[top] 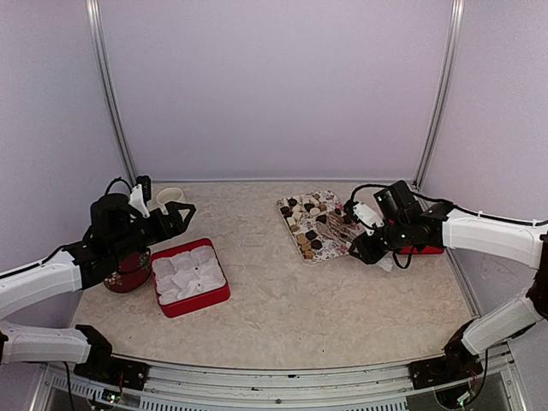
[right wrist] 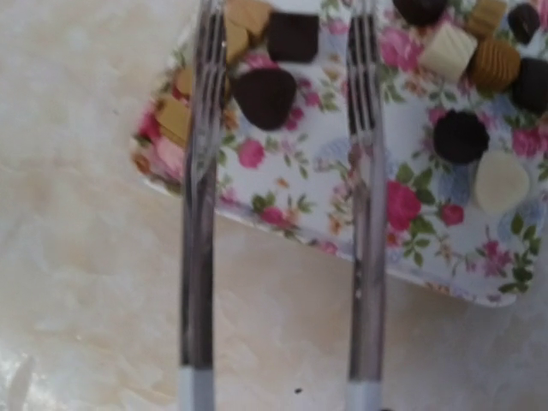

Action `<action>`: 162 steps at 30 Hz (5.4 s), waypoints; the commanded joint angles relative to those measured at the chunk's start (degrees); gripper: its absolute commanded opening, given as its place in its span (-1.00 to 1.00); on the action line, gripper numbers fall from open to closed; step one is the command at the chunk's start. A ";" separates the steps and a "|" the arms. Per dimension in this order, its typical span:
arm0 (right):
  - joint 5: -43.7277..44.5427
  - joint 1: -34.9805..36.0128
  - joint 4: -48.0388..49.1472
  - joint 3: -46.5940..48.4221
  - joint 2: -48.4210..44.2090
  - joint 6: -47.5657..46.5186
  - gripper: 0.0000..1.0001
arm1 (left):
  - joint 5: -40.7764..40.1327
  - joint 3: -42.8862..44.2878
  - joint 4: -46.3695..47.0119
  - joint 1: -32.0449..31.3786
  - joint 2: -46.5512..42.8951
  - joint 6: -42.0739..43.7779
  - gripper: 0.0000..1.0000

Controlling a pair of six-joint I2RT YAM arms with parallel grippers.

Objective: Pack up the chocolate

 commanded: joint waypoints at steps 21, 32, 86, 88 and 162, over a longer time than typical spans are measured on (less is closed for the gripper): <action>-5.39 -3.04 2.78 3.11 12.20 -2.95 -0.15 | 3.62 -2.67 4.04 3.27 0.88 -0.74 0.98; -5.64 -4.22 3.00 5.46 15.65 -3.82 -0.20 | 3.90 -3.07 4.04 3.74 0.96 -0.68 0.98; -25.63 23.21 -5.59 42.26 31.94 -10.56 -0.56 | 9.79 -4.18 -1.41 17.47 -4.94 -3.21 0.98; -25.98 24.58 -5.53 44.43 34.58 -10.36 -0.56 | 9.92 -4.22 -1.32 17.55 -4.83 -3.20 0.98; -25.80 22.32 0.06 44.06 36.61 -5.22 -0.24 | 12.26 -4.68 -2.60 19.97 -7.20 -2.16 0.98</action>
